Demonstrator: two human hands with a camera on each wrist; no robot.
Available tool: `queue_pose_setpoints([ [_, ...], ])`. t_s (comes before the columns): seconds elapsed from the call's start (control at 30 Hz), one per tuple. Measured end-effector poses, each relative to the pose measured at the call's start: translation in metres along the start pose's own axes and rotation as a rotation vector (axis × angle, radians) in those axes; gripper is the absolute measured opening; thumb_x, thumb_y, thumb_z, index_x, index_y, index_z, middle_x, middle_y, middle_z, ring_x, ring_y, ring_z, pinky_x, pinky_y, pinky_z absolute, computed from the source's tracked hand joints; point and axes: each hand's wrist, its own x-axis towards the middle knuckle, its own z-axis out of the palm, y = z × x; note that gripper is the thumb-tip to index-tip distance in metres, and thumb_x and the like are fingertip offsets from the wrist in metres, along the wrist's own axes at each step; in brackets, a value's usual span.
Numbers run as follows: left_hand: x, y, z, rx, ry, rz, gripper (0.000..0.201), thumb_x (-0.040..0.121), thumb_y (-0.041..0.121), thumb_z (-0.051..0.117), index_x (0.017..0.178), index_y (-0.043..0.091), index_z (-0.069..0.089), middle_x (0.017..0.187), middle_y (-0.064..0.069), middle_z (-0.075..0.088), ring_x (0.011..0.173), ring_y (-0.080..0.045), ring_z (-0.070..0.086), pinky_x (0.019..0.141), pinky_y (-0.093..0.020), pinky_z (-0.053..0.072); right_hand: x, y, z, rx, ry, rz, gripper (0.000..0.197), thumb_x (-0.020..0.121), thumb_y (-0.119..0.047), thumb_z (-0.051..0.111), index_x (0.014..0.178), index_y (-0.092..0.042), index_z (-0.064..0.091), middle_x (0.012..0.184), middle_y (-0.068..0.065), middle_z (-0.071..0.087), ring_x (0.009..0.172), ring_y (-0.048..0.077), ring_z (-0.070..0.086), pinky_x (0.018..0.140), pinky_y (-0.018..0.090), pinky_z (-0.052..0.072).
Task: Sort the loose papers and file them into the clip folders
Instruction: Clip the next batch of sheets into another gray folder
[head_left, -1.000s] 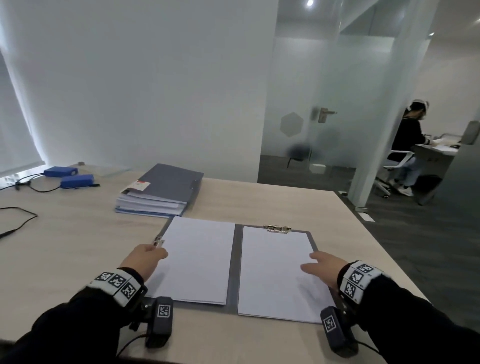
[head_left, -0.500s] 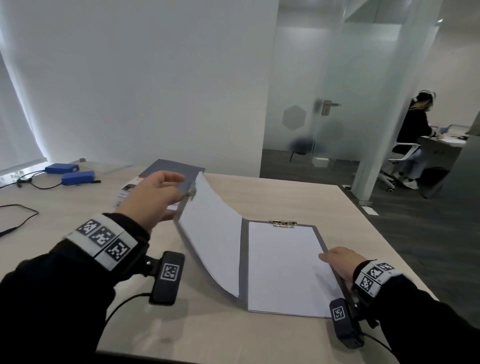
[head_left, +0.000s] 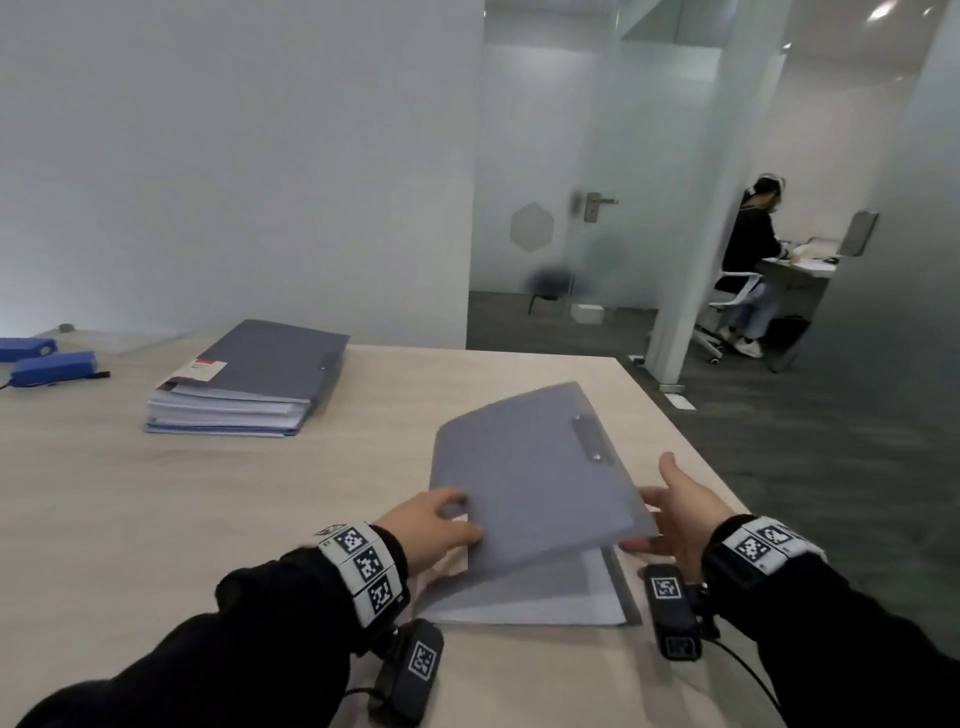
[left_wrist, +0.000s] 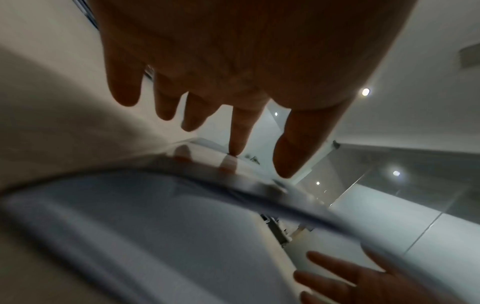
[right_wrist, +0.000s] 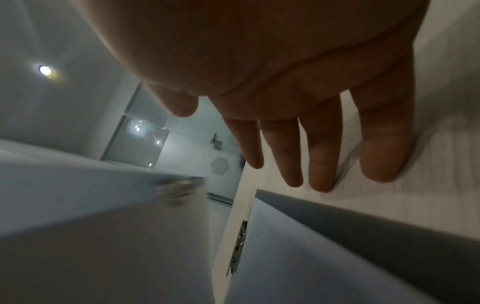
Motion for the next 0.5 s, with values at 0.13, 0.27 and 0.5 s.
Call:
queue_pose_setpoints([
  [0.13, 0.012, -0.009, 0.008, 0.165, -0.030, -0.114, 0.091, 0.051, 0.061, 0.055, 0.138, 0.031, 0.050, 0.138, 0.002, 0.056, 0.124, -0.020, 0.054, 0.109, -0.031, 0.038, -0.003, 0.009, -0.003, -0.136, 0.022, -0.036, 0.051, 0.093, -0.056, 0.050, 0.110, -0.011, 0.065, 0.105, 0.000, 0.069, 0.088, 0.021, 0.059, 0.072, 0.034, 0.043],
  [0.27, 0.019, -0.008, 0.009, -0.015, 0.029, -0.108, 0.078, 0.068, 0.043, 0.066, 0.140, 0.022, 0.048, 0.136, -0.003, 0.056, 0.120, -0.020, 0.056, 0.102, -0.027, 0.043, -0.005, 0.009, 0.011, -0.234, -0.016, -0.066, 0.021, 0.094, -0.033, 0.058, 0.091, -0.013, 0.062, 0.085, 0.001, 0.058, 0.073, 0.018, 0.050, 0.065, 0.029, 0.039],
  [0.5, 0.017, -0.019, 0.007, -0.643, 0.160, -0.175, 0.086, 0.051, 0.021, 0.074, 0.128, -0.010, 0.053, 0.100, -0.022, 0.072, 0.082, -0.033, 0.071, 0.079, -0.045, 0.058, -0.014, 0.008, 0.021, -0.198, -0.042, -0.093, 0.018, 0.097, -0.028, 0.055, 0.096, -0.011, 0.062, 0.088, 0.004, 0.055, 0.071, 0.020, 0.050, 0.060, 0.028, 0.044],
])
